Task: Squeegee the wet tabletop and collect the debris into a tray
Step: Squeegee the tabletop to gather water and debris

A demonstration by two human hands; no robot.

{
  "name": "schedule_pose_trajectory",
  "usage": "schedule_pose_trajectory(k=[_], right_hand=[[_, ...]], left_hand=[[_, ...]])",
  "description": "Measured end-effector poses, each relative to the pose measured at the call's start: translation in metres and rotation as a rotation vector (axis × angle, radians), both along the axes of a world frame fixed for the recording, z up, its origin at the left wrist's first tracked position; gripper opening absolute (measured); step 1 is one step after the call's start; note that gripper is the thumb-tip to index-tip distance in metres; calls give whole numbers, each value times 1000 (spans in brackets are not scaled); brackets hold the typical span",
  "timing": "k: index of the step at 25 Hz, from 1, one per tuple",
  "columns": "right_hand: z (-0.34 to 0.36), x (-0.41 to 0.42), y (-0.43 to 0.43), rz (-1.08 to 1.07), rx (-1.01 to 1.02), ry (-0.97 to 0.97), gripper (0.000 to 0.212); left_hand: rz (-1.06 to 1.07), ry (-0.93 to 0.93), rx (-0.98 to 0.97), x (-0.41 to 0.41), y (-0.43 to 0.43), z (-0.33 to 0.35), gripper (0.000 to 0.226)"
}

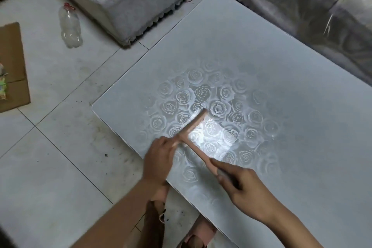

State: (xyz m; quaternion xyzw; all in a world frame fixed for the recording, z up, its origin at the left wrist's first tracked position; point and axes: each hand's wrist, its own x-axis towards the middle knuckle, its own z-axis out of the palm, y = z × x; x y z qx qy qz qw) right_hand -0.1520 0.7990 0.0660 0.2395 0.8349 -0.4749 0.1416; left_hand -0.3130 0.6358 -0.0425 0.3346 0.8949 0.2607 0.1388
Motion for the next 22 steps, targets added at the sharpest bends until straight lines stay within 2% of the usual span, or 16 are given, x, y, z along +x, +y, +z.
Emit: schedule_pose_trajectory(k=[2,4,7,10,14,17,19,22], right_hand=[[1,-40,-12,89,32,96,38],[-10,-81,-29,123,61,109,39],[-28,-113,-44,185,100,30,41],[-40,-75,-19,135,30,-31,41],[-23,41,33,16,-64,-96,41],[3,99,50,-47,-13,-164,44],[17,108,50,-5,65,-168,43],[22,68,41,111,127,-71,38]], left_hand=[[39,109,-29,-40,-21,3,30],[97,175,-83,-74,-40,-1,29],[225,109,-136,-81,-46,-20,26],[284,97,-51,-43,-27,-29,22],[113,33,66,57,21,-26,15],[10,-162,37,109,52,-21,24],[-28,-301,10,113,55,-13,29],[-21,-231,54,67,35,7,23]])
